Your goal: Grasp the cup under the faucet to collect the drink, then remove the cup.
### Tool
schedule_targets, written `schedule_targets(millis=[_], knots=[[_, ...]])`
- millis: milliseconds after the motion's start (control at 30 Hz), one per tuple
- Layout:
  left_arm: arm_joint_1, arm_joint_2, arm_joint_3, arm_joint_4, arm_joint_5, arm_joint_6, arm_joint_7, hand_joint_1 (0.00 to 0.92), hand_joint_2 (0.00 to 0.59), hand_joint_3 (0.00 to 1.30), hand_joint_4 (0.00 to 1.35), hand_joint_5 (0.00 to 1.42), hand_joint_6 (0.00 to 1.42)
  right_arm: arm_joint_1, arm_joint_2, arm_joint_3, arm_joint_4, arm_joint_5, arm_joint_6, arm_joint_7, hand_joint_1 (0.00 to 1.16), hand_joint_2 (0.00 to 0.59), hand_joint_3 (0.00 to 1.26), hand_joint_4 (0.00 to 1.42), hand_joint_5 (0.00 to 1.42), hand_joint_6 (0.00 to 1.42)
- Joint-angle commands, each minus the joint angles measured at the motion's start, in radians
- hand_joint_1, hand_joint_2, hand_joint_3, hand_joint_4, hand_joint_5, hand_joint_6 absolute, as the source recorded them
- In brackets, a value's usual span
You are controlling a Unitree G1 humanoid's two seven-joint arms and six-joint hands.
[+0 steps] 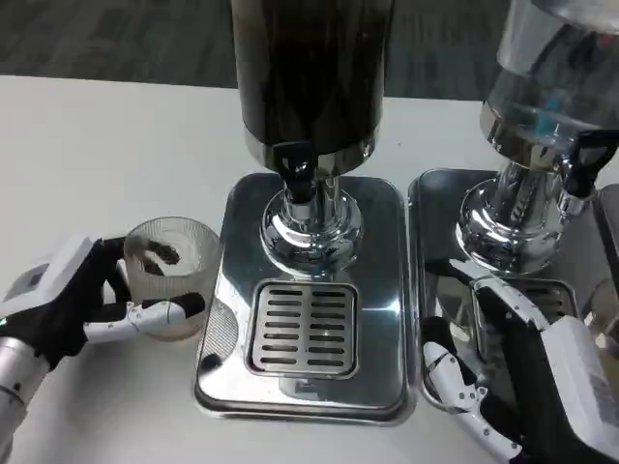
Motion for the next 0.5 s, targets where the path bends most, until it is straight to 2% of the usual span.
schedule_targets(millis=[33, 500], knots=[[0.039, -0.006, 0.02, 0.003, -0.008, -0.017, 0.02, 0.393, 0.141, 0.62, 0.68, 0.95, 1.28, 0.001, -0.001, 0.0, -0.016, 0.01, -0.001, 0.001, 0.34, 0.422, 0.29, 0.21, 0.2, 0.15], [0.087, 0.013, 0.079, -0.035, -0.027, -0.089, 0.061, 0.399, 0.123, 0.64, 0.71, 0.99, 1.31, -0.013, 0.0, 0.012, -0.007, 0.01, -0.005, 0.001, 0.34, 0.422, 0.29, 0.22, 0.19, 0.13]])
